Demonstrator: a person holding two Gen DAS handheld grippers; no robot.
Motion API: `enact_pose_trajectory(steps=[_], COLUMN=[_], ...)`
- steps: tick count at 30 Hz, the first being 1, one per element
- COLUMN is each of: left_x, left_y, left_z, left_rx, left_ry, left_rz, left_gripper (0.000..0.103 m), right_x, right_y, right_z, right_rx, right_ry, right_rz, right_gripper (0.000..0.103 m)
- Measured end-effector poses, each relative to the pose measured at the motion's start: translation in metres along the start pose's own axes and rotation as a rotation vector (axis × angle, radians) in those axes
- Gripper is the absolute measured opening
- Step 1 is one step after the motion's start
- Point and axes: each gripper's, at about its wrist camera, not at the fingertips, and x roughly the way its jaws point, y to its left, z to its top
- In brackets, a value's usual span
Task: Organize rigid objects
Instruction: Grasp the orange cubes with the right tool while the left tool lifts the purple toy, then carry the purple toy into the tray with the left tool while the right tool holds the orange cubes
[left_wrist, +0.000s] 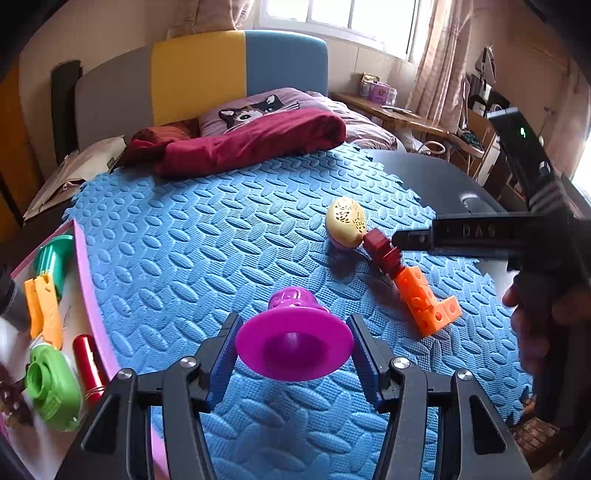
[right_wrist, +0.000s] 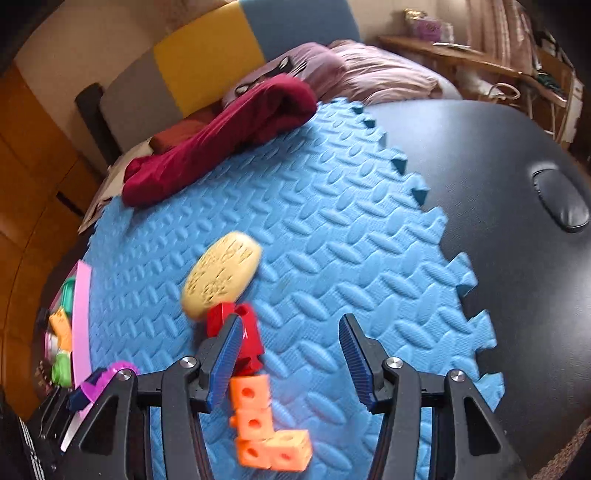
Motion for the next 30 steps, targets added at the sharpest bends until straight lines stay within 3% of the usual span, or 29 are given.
enact_pose_trajectory(steps=[7, 11, 13, 14, 18, 25, 30], left_x=[-0.03, -0.044, -0.052, -0.056, -0.082, -0.12, -0.143], left_y=[0.008, 0.014, 0.017, 0.019, 0.034, 0.079, 0.129], left_z=[-0.005, -0.009, -0.011, -0.012, -0.016, -0.029, -0.054], left_rx=[-0.024, -0.043, -0.053, -0.057, -0.084, -0.174, -0.278], left_ry=[-0.051, -0.072, -0.085, -0.092, -0.139, -0.191, -0.198], left_rz=[-0.024, -0.039, -0.034, -0.028, 0.012, 0.113, 0.212], left_gripper=[0.058, 0.058, 0.058, 0.058, 0.058, 0.058, 0.058], right_x=[0.002, 0.003, 0.005, 0.005, 0.005, 0.005, 0.005], right_y=[0.022, 0.038, 0.047, 0.051, 0.063, 0.053, 0.07], right_z=[-0.028, -0.041, -0.048, -0.051, -0.059, -0.055, -0.068], right_rx=[-0.054, -0.167, -0.248, -0.3, -0.384, -0.328, -0.461], right_ry=[0.065, 0.054, 0.034, 0.012, -0.032, -0.027, -0.078], right_rz=[0.013, -0.075, -0.186, -0.23, -0.305, -0.254, -0.338], right_gripper=[0.055, 0.057, 0.046, 0.036, 0.036, 0.037, 0.036])
